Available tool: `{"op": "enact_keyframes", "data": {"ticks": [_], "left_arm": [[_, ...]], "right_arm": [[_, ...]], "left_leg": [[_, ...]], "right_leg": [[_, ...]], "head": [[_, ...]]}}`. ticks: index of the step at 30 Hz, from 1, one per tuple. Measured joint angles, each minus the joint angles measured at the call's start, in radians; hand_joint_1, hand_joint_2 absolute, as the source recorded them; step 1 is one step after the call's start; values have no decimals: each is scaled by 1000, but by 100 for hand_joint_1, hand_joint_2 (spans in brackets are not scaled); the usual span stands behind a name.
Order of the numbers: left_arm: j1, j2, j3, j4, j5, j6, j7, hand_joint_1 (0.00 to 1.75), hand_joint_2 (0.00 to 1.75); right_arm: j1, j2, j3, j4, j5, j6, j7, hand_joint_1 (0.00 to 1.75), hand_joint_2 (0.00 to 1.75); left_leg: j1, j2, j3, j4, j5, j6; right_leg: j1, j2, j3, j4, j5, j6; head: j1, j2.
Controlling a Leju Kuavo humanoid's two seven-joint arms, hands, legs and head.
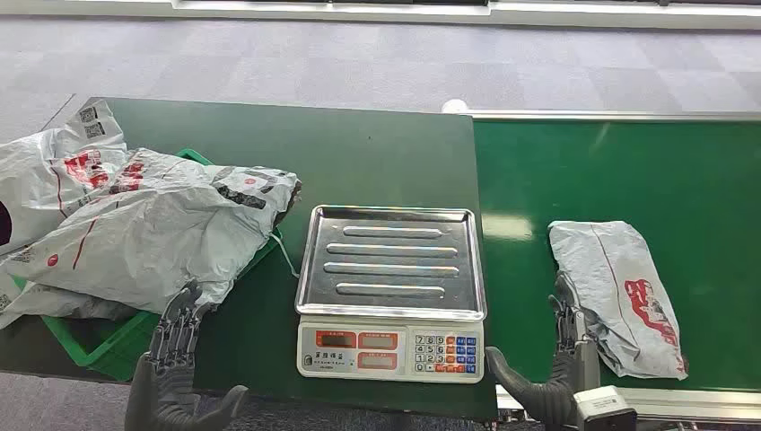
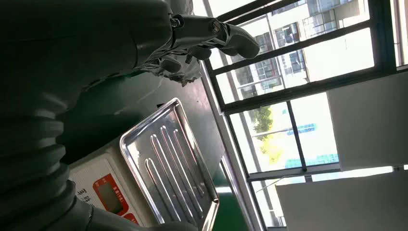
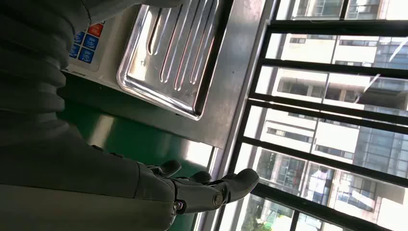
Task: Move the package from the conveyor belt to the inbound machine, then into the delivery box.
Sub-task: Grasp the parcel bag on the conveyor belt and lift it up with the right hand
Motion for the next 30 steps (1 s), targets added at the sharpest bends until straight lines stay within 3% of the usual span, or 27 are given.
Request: {"op": "enact_keyframes", "data": {"ticks": [12, 18, 20, 22, 24, 27, 30], "left_arm": [[-9, -2, 2, 1, 1, -23, 4, 0, 175], [-14, -19, 6, 1, -4, -58, 10, 0, 175], [-14, -26, 7, 1, -10, -53, 8, 0, 175], [-16, -29, 7, 1, 2, -34, 13, 0, 175], [-19, -29, 7, -1, 32, -16, 20, 0, 175], [-18, -26, 10, -5, 72, -7, 25, 0, 175], [-18, -24, 19, -5, 92, -15, 26, 0, 175]], "right_arm": [[-2, 18, -16, -3, 47, 24, 16, 0, 175], [-10, 72, -123, -7, 296, 17, 103, 0, 175], [-53, 82, -193, 26, 410, 47, 193, 0, 175], [-160, 55, -283, 157, 503, 108, 332, 0, 175], [-283, 9, -385, 361, 525, 152, 403, 0, 175], [-418, -43, -493, 640, 500, 164, 374, 0, 175], [-479, -67, -546, 826, 478, 161, 357, 0, 175]], "left_leg": [[0, 0, 0, 0, 0, 0], [0, 0, -1, 0, 0, 0], [0, 2, -5, 0, -1, 0], [0, 6, -6, 0, -2, 1], [0, 7, -1, 1, 0, 6], [-1, 0, 0, 2, 4, 8], [-1, -4, -1, 3, 4, 8]], "right_leg": [[0, 0, 0, 0, 0, 0], [0, 0, 0, 0, 0, 0], [0, 1, 1, 0, 0, 0], [-1, 5, 1, -1, 1, 1], [-3, 5, 1, -1, 2, 5], [-4, -1, 1, -2, 5, 7], [-4, -4, 2, -2, 5, 7]], "head": [[0, 0], [0, 0], [0, 0], [0, 0], [0, 0], [0, 0], [0, 0]]}}
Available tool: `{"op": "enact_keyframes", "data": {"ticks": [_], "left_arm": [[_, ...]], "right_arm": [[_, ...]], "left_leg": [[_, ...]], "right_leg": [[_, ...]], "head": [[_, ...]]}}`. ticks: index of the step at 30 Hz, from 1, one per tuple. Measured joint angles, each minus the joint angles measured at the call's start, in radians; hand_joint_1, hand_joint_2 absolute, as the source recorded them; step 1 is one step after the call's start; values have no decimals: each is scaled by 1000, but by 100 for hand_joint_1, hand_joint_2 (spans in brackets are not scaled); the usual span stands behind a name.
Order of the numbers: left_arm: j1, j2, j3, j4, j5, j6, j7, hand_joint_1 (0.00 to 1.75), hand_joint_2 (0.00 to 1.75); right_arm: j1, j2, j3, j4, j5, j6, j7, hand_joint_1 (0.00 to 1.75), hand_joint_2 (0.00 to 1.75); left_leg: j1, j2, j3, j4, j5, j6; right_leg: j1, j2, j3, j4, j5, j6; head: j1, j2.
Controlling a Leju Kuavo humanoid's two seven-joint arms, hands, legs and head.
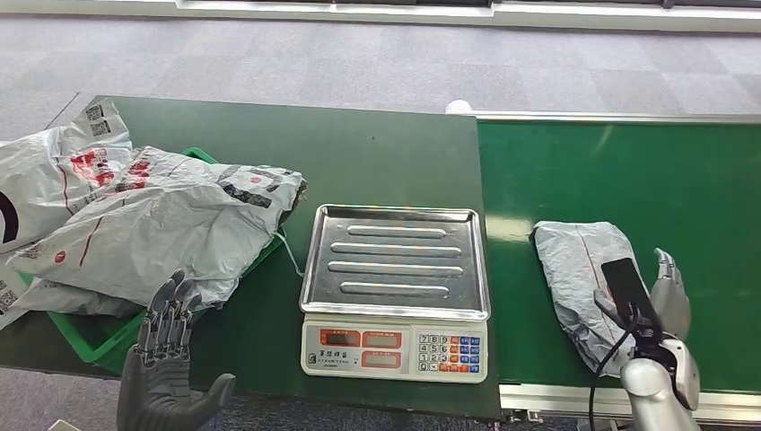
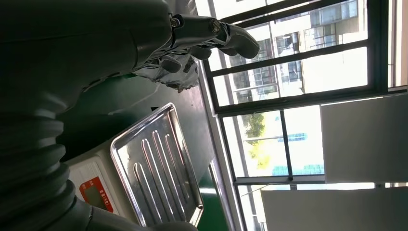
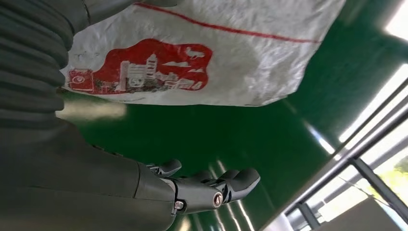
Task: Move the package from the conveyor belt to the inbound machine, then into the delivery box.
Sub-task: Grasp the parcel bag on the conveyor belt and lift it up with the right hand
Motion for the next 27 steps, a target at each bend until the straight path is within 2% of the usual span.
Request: {"op": "enact_keyframes", "data": {"ticks": [4, 8, 13, 14, 17, 19, 22, 23, 27], "left_arm": [[-3, 0, 5, 0, 3, -23, 2, 0, 175], [-9, 5, 5, 10, 2, -27, -5, 0, 175], [-10, 16, 5, 29, 2, -24, -19, 0, 175], [-10, 18, 5, 33, 2, -23, -20, 0, 175], [-10, 26, 5, 42, 5, -18, -30, 0, 175], [-10, 30, 5, 49, 6, -15, -35, 0, 175], [-9, 33, 5, 54, 6, -9, -38, 0, 175], [-9, 34, 5, 55, 6, -8, -38, 0, 175], [-9, 35, 5, 56, 0, -16, -30, 0, 175]], "right_arm": [[-30, -20, -31, 138, 4, 52, 68, 0, 175], [-63, -50, -34, 283, 32, 215, 160, 0, 175], [-104, -69, -34, 388, 40, 269, 171, 2, 175], [-111, -71, -34, 401, 44, 281, 176, 10, 175], [-133, -75, -31, 435, 59, 340, 195, 72, 175], [-144, -79, -28, 452, 66, 368, 199, 96, 175], [-155, -83, -23, 469, 73, 378, 198, 160, 175], [-158, -85, -23, 473, 75, 377, 197, 174, 175], [-161, -89, -22, 477, 83, 347, 185, 175, 175]], "left_leg": [[0, 0, -1, 0, -1, -1], [0, 0, -1, 0, -2, -1], [1, 0, 3, 0, -3, 0], [1, 1, 4, 0, -3, 1], [2, 1, 7, 0, -4, 1], [4, 1, 8, 0, -4, 2], [4, 0, 9, 1, -4, 4], [4, 0, 9, 2, -4, 4], [4, 0, 9, 3, -5, 6]], "right_leg": [[0, 1, -1, 0, -1, -1], [0, 1, -2, 0, -2, 0], [1, 1, 2, -1, -4, 1], [1, 1, 3, -1, -4, 1], [2, 1, 8, -4, -4, 2], [3, 1, 11, -7, -4, 2], [3, 1, 14, -9, -3, 4], [3, 1, 15, -9, -2, 5], [3, 1, 16, -9, -1, 7]], "head": [[0, 0], [0, 0], [0, 0], [0, 0], [0, 0], [0, 0], [0, 0], [0, 0], [0, 0]]}}
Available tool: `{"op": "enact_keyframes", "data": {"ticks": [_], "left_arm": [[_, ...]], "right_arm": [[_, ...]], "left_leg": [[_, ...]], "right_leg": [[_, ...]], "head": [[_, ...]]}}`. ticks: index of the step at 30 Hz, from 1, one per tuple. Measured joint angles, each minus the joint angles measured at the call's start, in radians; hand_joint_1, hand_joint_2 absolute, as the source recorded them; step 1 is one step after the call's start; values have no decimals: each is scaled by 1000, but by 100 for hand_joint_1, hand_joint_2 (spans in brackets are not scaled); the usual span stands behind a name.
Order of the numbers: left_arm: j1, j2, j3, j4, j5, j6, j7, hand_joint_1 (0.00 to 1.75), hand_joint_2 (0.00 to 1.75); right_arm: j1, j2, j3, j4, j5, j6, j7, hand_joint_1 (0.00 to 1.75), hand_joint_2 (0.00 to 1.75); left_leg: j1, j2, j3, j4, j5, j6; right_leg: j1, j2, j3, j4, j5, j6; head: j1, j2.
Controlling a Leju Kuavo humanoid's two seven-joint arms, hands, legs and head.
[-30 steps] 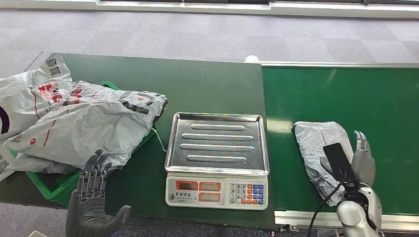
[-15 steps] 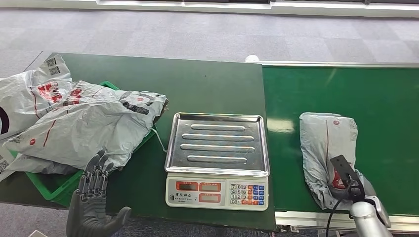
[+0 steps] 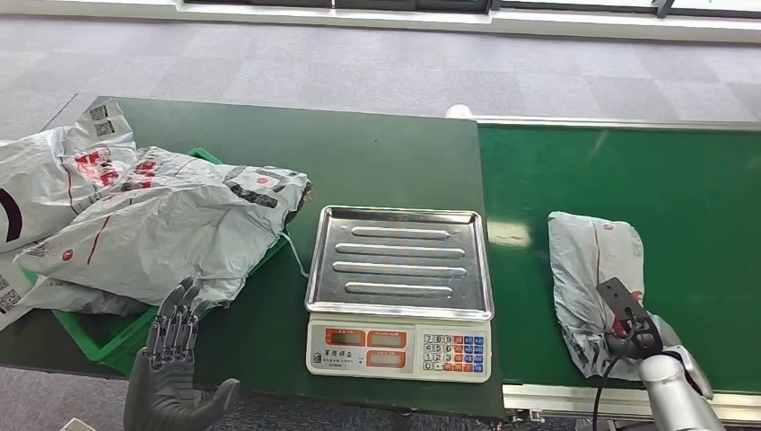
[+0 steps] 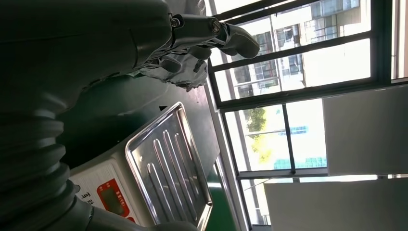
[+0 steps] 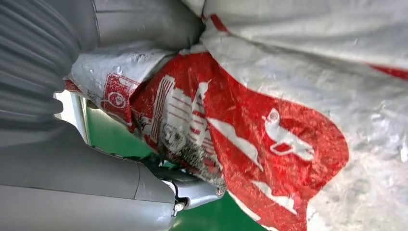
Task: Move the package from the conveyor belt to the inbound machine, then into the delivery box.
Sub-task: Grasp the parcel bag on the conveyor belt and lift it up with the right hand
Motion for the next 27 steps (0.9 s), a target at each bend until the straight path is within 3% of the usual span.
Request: {"op": "enact_keyframes", "data": {"ticks": [7, 11, 14, 18, 21, 24, 26, 27], "left_arm": [[2, -9, 0, -9, -14, -38, 17, 0, 175], [2, -20, 5, -14, -19, -46, 21, 0, 175], [4, -33, 14, -20, -22, -46, 18, 0, 175], [5, -44, 16, -23, -28, -32, 4, 0, 175], [4, -46, 16, -23, -27, -18, -3, 0, 175], [3, -46, 16, -23, -23, -5, -9, 0, 175], [1, -45, 16, -20, -21, -2, -16, 0, 175], [-1, -45, 16, -17, -23, -3, -22, 0, 175]], "right_arm": [[41, 11, -5, -80, -1, -95, -34, 175, 175], [96, 35, -34, -195, -51, -180, -106, 175, 175], [143, 77, -77, -345, -176, -347, -280, 175, 175], [213, 153, -112, -653, -391, -607, -553, 175, 175], [258, 186, -108, -852, -454, -694, -626, 175, 175], [295, 202, -82, -1010, -506, -684, -637, 175, 175], [308, 192, -35, -1082, -519, -579, -571, 175, 175], [308, 179, 2, -1106, -511, -483, -506, 175, 175]], "left_leg": [[0, -1, -3, 0, 0, 0], [-1, -1, -8, -1, 0, 0], [-1, -1, -10, -1, 0, 0], [-1, -2, -10, -1, 0, -1], [-1, -2, -10, -1, -1, -2], [-1, -1, -10, -1, -1, -2], [-1, 0, -14, -2, -2, -3], [-1, 2, -15, -2, -3, -4]], "right_leg": [[0, 0, -2, 1, 0, 0], [0, -1, -7, 2, 0, 0], [0, -1, -10, 3, -1, -1], [0, -2, -11, 4, -2, -3], [0, -2, -11, 5, -3, -4], [0, -2, -11, 5, -3, -4], [0, 0, -11, 5, -3, -5], [0, 1, -11, 5, -4, -5]], "head": [[0, 0], [0, 0], [0, 0], [0, 0], [0, 0], [0, 0], [0, 0], [0, 0]]}}
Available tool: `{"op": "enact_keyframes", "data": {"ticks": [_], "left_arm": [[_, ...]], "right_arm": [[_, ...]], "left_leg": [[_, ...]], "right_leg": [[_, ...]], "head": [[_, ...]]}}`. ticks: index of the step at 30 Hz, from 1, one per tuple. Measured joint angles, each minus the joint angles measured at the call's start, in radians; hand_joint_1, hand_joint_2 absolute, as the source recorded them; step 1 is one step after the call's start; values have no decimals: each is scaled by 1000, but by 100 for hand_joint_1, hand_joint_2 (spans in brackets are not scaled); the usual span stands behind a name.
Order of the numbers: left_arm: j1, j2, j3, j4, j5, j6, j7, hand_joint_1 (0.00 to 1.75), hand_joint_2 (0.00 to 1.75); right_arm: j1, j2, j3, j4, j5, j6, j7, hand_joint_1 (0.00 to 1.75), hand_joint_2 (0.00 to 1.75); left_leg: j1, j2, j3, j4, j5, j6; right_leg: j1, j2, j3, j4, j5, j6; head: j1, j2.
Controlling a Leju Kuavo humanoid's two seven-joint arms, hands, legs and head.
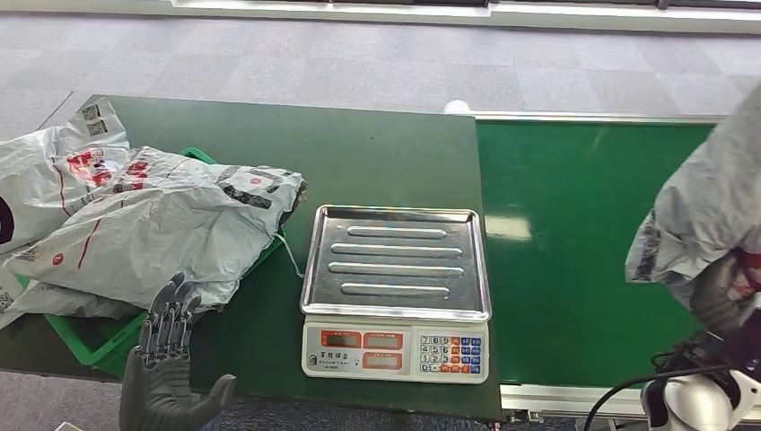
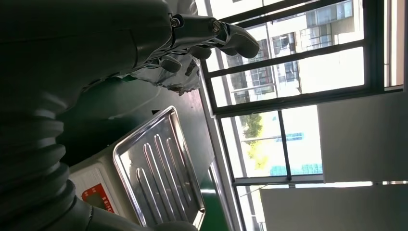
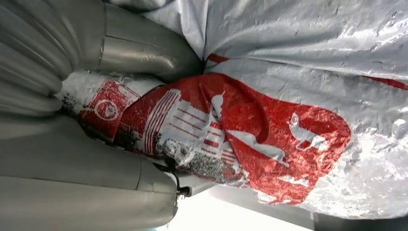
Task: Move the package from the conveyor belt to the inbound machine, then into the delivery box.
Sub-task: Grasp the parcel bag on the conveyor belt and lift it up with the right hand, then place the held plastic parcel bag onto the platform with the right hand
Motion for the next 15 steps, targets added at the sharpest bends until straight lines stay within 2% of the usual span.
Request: {"op": "enact_keyframes", "data": {"ticks": [3, 6, 9, 13, 15], "left_arm": [[-11, 1, 0, 14, -12, -9, -17, 0, 175], [-26, 5, -1, 33, -21, -24, -23, 0, 175], [-47, 9, -3, 48, -29, -33, -19, 0, 175], [-56, 10, -4, 56, -37, -38, -14, 0, 175], [-57, 10, -4, 57, -40, -37, -11, 0, 175]], "right_arm": [[-20, -52, 125, -13, 52, 298, 185, 175, 175], [-85, -83, 258, 27, 151, 476, 279, 175, 175], [-188, -86, 393, 119, 241, 545, 337, 175, 175], [-315, -63, 546, 252, 277, 596, 362, 172, 175], [-367, -40, 608, 314, 291, 612, 365, 140, 175]], "left_leg": [[0, 4, 1, 0, 0, 0], [0, 3, 3, 0, 5, 1], [0, 3, 4, 0, 6, 0], [0, 3, 4, 0, 6, 0], [0, 3, 4, 0, 6, -1]], "right_leg": [[0, 3, 0, 0, 0, 0], [0, 2, -3, 1, 4, 1], [0, 3, -4, 1, 6, 0], [0, 3, -4, 2, 6, 0], [1, 3, -4, 3, 5, 0]], "head": [[0, 0], [0, 0], [0, 0], [0, 0], [0, 0]]}}
